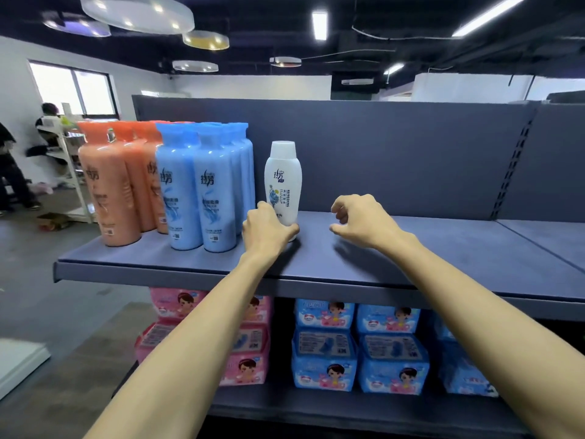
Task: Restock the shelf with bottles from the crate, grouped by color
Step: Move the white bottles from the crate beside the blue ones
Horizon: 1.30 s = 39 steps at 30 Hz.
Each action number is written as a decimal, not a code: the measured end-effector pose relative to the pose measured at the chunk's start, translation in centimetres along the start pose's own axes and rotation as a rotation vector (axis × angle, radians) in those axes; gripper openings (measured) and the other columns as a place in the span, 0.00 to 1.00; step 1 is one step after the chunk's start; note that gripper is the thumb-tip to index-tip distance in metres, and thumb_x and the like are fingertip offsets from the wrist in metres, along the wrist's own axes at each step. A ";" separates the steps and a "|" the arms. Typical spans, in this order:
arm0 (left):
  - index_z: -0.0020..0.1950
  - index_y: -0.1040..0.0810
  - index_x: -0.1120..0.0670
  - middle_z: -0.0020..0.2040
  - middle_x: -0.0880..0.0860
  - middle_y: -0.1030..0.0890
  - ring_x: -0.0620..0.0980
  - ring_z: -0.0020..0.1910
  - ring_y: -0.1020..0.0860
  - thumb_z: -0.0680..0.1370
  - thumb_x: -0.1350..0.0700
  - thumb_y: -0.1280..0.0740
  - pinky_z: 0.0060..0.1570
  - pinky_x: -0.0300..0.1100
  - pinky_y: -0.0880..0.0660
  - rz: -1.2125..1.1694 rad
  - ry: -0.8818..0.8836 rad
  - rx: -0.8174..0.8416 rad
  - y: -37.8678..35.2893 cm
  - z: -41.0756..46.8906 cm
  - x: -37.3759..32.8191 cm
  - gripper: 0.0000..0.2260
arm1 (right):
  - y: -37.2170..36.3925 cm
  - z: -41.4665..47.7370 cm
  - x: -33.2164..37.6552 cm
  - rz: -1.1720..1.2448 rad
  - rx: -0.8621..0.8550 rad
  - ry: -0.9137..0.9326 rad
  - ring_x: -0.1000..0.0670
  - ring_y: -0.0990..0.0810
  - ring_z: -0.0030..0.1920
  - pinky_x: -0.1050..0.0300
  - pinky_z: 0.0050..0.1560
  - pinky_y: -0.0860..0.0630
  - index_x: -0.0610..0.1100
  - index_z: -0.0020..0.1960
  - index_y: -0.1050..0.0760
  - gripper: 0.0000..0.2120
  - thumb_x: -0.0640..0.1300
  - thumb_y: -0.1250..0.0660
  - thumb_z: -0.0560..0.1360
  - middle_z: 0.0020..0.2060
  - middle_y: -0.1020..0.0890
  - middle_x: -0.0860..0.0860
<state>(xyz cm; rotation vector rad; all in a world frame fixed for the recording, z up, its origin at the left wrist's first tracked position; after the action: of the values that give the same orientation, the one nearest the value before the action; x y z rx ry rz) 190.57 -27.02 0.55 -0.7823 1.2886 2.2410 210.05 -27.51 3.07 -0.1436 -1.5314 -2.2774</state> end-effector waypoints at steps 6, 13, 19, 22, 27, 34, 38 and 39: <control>0.54 0.29 0.61 0.53 0.59 0.22 0.63 0.52 0.22 0.68 0.52 0.27 0.42 0.45 0.28 -0.019 0.044 0.011 -1.5 3.0 0.2 0.21 | -0.9 2.7 0.2 0.009 -0.006 -0.034 0.46 0.19 0.48 0.50 0.51 0.19 0.46 0.55 0.23 0.12 0.45 0.31 0.72 0.49 0.19 0.49; 0.56 0.29 0.62 0.54 0.59 0.21 0.62 0.53 0.21 0.66 0.52 0.26 0.46 0.49 0.23 -0.016 0.104 0.014 -3.1 6.6 0.0 0.24 | -2.5 7.2 0.8 -0.073 0.049 -0.079 0.42 0.22 0.49 0.46 0.49 0.19 0.42 0.57 0.25 0.13 0.42 0.32 0.73 0.52 0.23 0.45; 0.56 0.30 0.62 0.55 0.60 0.21 0.63 0.54 0.21 0.67 0.53 0.25 0.45 0.49 0.25 0.008 0.123 -0.010 -5.0 9.3 0.1 0.24 | -4.8 9.4 0.7 0.016 -0.003 -0.102 0.42 0.23 0.51 0.48 0.50 0.21 0.42 0.66 0.30 0.20 0.44 0.32 0.75 0.54 0.21 0.44; 0.56 0.31 0.62 0.55 0.61 0.21 0.63 0.55 0.21 0.69 0.53 0.25 0.46 0.49 0.25 0.048 0.117 -0.031 -6.0 10.4 0.4 0.23 | -6.1 9.5 0.5 0.084 -0.028 -0.062 0.43 0.22 0.54 0.49 0.53 0.22 0.45 0.71 0.32 0.26 0.47 0.30 0.75 0.56 0.20 0.46; 0.59 0.32 0.62 0.57 0.61 0.22 0.63 0.56 0.21 0.73 0.53 0.29 0.49 0.50 0.25 0.113 0.123 -0.073 -7.0 11.2 0.7 0.22 | -6.2 9.6 0.3 0.123 -0.051 -0.007 0.45 0.20 0.55 0.48 0.56 0.21 0.47 0.71 0.31 0.26 0.48 0.30 0.74 0.53 0.18 0.48; 0.62 0.34 0.64 0.60 0.62 0.24 0.63 0.59 0.22 0.77 0.55 0.33 0.52 0.50 0.25 0.147 0.127 -0.093 -7.3 11.4 0.9 0.19 | -6.4 9.5 0.0 0.160 -0.026 0.009 0.47 0.20 0.56 0.48 0.58 0.22 0.47 0.69 0.29 0.25 0.48 0.30 0.74 0.55 0.19 0.48; 0.62 0.34 0.64 0.62 0.63 0.24 0.63 0.60 0.23 0.79 0.54 0.33 0.55 0.51 0.25 0.136 0.140 -0.056 -7.5 11.4 1.1 0.19 | -6.5 9.2 0.3 0.183 -0.024 0.022 0.48 0.20 0.55 0.49 0.58 0.22 0.47 0.69 0.28 0.24 0.48 0.30 0.74 0.54 0.18 0.49; 0.62 0.34 0.64 0.62 0.63 0.24 0.63 0.61 0.23 0.79 0.54 0.33 0.55 0.51 0.25 0.137 0.139 -0.054 -7.5 11.5 1.2 0.19 | -6.5 9.2 0.4 0.185 -0.024 0.021 0.48 0.20 0.55 0.49 0.58 0.22 0.47 0.68 0.28 0.24 0.47 0.30 0.74 0.54 0.18 0.50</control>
<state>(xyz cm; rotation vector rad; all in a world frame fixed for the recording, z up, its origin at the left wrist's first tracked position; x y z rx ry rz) 191.41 -13.34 -0.27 -0.9085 1.3883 2.3736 206.10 -17.09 1.22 -0.2558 -1.4187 -2.1458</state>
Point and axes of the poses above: each hand's wrist, its own z-axis towards the middle knuckle, its own y-axis out of the back of the hand, x = y × z, the point moved 3 cm from there along z, towards the middle knuckle
